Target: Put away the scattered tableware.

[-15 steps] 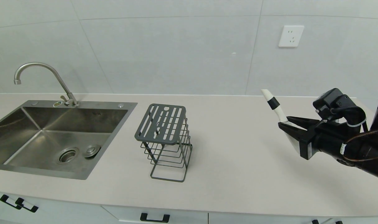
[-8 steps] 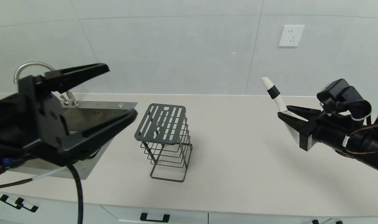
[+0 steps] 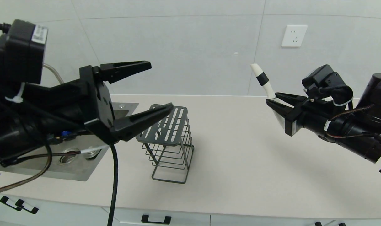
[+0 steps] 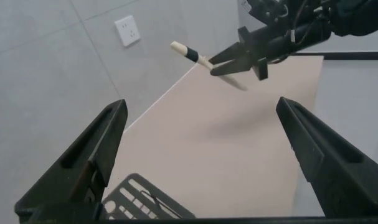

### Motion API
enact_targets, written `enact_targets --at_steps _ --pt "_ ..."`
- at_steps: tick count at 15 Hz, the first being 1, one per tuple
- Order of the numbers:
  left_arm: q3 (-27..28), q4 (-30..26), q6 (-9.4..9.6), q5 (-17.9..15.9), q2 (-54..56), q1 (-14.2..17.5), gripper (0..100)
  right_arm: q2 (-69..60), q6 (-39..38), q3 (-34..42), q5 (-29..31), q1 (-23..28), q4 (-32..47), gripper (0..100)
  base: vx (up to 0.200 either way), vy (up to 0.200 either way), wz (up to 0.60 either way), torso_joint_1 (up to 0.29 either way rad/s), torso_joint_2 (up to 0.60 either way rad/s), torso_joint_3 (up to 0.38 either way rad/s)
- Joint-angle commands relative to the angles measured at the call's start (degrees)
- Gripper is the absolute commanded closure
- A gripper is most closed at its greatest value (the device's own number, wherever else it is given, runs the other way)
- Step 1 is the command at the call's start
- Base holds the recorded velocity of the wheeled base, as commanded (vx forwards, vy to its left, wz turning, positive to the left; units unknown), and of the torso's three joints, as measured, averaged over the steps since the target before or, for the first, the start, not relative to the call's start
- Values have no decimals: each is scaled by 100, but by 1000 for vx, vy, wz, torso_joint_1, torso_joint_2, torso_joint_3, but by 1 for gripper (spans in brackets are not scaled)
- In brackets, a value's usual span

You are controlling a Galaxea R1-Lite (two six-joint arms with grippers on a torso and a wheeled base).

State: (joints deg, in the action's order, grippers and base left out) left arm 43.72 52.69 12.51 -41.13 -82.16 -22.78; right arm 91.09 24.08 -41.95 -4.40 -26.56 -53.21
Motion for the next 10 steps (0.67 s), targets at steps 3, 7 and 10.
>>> enact_targets --at_steps 3,7,10 --pt "1043 321 -38 -62 -1100 -68 0 -135 1 415 18 -24 -31 100 0 0 0 0 0 0" --pt "1174 435 -319 -79 -1372 -297 0 -12 1 99 -17 -24 -31 100 0 0 0 0 0 0" --pt "1289 462 -319 0 -1671 -323 0 -144 1 231 -17 -42 -40 100 0 0 0 0 0 0"
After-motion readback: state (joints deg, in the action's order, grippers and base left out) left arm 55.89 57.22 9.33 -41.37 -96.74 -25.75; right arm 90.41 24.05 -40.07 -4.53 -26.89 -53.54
